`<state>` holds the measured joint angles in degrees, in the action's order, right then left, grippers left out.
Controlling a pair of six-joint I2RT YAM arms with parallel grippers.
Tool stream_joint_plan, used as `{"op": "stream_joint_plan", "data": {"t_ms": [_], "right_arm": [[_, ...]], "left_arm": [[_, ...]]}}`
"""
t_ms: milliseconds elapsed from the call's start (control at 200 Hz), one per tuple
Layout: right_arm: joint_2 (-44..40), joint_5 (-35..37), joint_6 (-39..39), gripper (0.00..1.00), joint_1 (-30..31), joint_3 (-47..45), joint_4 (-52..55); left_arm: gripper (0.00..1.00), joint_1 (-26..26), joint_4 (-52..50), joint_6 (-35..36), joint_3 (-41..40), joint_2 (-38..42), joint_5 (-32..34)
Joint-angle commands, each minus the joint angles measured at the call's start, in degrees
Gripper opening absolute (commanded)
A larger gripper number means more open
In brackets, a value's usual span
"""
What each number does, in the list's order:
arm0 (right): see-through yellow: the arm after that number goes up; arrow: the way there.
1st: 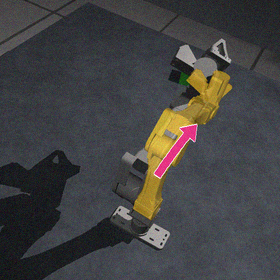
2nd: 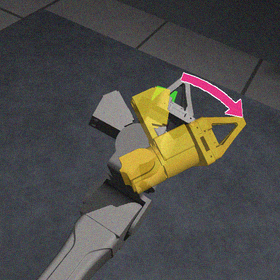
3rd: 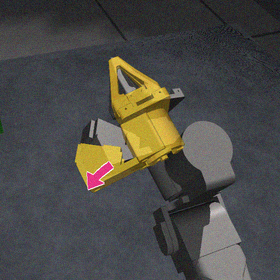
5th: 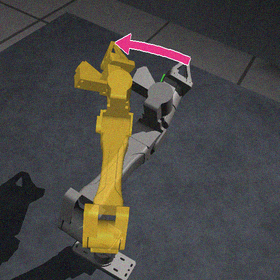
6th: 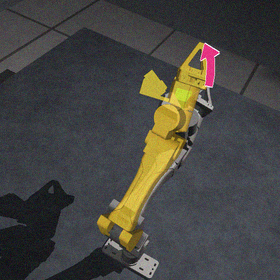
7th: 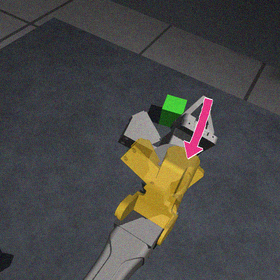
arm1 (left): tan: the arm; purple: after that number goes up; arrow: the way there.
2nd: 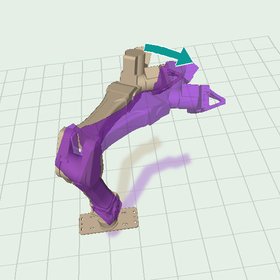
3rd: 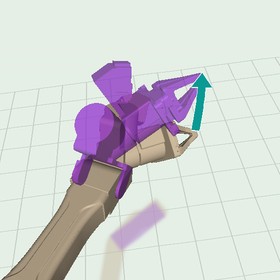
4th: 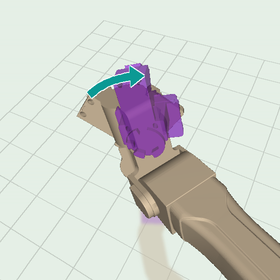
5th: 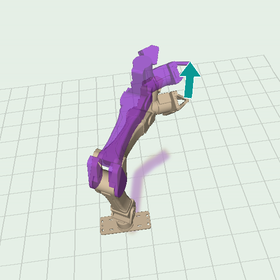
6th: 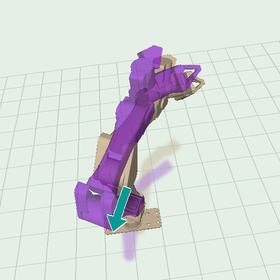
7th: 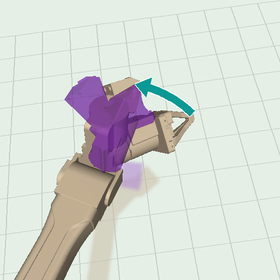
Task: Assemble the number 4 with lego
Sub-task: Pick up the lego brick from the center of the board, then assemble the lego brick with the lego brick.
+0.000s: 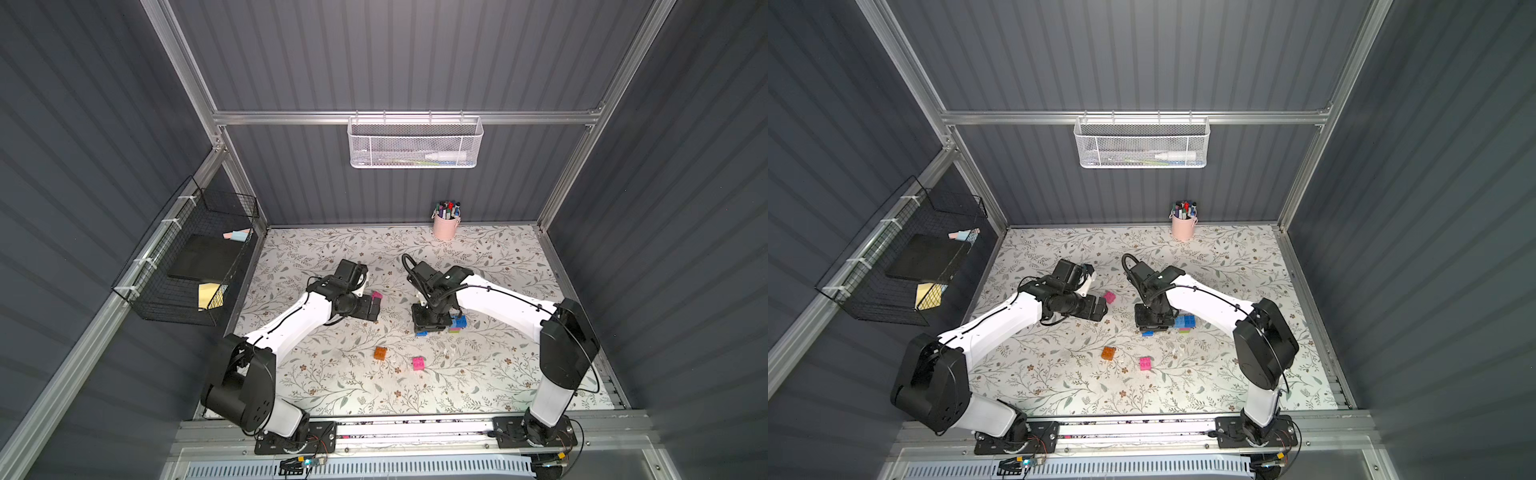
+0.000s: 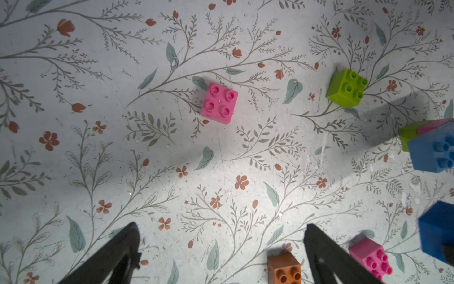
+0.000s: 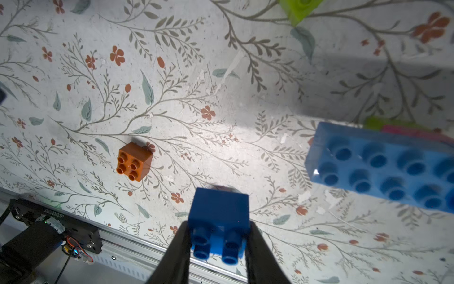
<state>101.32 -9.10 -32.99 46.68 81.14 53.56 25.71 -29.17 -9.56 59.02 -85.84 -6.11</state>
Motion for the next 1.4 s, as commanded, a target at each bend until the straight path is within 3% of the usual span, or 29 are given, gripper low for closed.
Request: {"op": "stream_joint_plan", "data": {"t_ms": [0,190,540,1396], "right_arm": [[-3.1,2.4,2.3,0.26,-1.2,1.8,5.4],[-4.9,2.8,8.3,0.26,-6.8,3.0,10.2],[-1.5,3.9,16.1,0.25,-14.7,2.4,11.3],[1.2,2.3,19.5,0.25,-18.2,-1.3,7.8]], "left_arm": [[0.99,-0.2,1.8,1.2,0.1,-1.0,-2.2],[0.99,1.7,6.0,1.3,-0.2,-2.1,-6.4],[1.00,6.6,9.1,2.0,1.2,-5.5,-6.6],[0.99,7.4,9.0,1.9,1.9,-7.5,-5.7]]}}
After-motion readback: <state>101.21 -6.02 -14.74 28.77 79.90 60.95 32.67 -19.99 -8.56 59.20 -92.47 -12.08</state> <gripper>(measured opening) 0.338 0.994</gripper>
